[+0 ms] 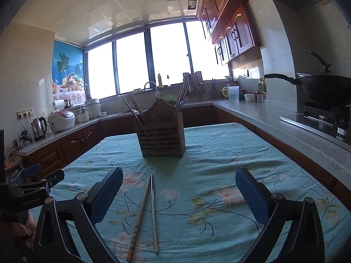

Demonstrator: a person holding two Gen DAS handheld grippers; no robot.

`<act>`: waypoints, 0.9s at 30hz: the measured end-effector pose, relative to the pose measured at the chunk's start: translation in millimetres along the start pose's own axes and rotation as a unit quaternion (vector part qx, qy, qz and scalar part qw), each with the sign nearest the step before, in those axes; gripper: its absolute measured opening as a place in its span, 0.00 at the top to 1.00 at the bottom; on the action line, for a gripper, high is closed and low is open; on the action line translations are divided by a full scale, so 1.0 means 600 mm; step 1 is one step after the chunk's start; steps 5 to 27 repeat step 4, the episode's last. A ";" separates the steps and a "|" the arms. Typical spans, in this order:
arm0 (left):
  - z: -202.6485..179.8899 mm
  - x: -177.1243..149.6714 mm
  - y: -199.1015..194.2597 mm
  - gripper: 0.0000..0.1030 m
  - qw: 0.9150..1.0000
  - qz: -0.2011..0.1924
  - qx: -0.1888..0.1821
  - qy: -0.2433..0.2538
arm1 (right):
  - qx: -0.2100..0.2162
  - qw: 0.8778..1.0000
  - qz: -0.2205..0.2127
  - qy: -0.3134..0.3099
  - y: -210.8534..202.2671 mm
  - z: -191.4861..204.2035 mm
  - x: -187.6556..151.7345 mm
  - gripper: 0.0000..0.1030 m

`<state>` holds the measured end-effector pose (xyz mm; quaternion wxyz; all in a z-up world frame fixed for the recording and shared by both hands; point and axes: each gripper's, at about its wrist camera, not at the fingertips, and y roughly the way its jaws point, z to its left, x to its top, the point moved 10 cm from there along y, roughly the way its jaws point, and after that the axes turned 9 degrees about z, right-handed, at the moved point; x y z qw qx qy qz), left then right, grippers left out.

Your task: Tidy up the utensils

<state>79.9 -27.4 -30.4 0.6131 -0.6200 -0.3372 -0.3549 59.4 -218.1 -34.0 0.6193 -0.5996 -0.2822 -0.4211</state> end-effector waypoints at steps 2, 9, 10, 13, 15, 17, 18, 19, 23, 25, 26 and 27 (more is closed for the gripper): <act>-0.002 0.002 0.006 0.01 1.000 0.008 -0.002 0.001 | 0.000 1.000 0.008 0.003 0.009 -0.002 -0.002 0.00; -0.005 0.003 0.012 0.01 1.000 0.016 -0.006 0.001 | -0.004 1.000 0.022 0.008 0.020 -0.008 -0.005 0.00; -0.005 0.003 0.012 0.01 1.000 0.016 -0.006 0.001 | -0.004 1.000 0.022 0.008 0.020 -0.008 -0.005 0.00; -0.005 0.003 0.012 0.01 1.000 0.016 -0.006 0.001 | -0.004 1.000 0.022 0.008 0.020 -0.008 -0.005 0.00; -0.005 0.003 0.012 0.01 1.000 0.016 -0.006 0.001 | -0.004 1.000 0.022 0.008 0.020 -0.008 -0.005 0.00; -0.005 0.003 0.012 0.01 1.000 0.016 -0.006 0.001 | -0.004 1.000 0.022 0.008 0.020 -0.008 -0.005 0.00; -0.005 0.003 0.012 0.01 1.000 0.016 -0.006 0.001 | -0.004 1.000 0.022 0.008 0.020 -0.008 -0.005 0.00; -0.005 0.003 0.012 0.01 1.000 0.016 -0.006 0.001 | -0.004 1.000 0.022 0.008 0.020 -0.008 -0.005 0.00; -0.005 0.003 0.012 0.01 1.000 0.016 -0.006 0.001 | -0.004 1.000 0.022 0.008 0.020 -0.008 -0.005 0.00; -0.005 0.003 0.012 0.01 1.000 0.016 -0.006 0.001 | -0.004 1.000 0.022 0.008 0.020 -0.008 -0.005 0.00; -0.005 0.003 0.012 0.01 1.000 0.016 -0.006 0.001 | -0.004 1.000 0.022 0.008 0.020 -0.008 -0.005 0.00; -0.005 0.003 0.012 0.01 1.000 0.016 -0.006 0.001 | -0.004 1.000 0.022 0.008 0.020 -0.008 -0.005 0.00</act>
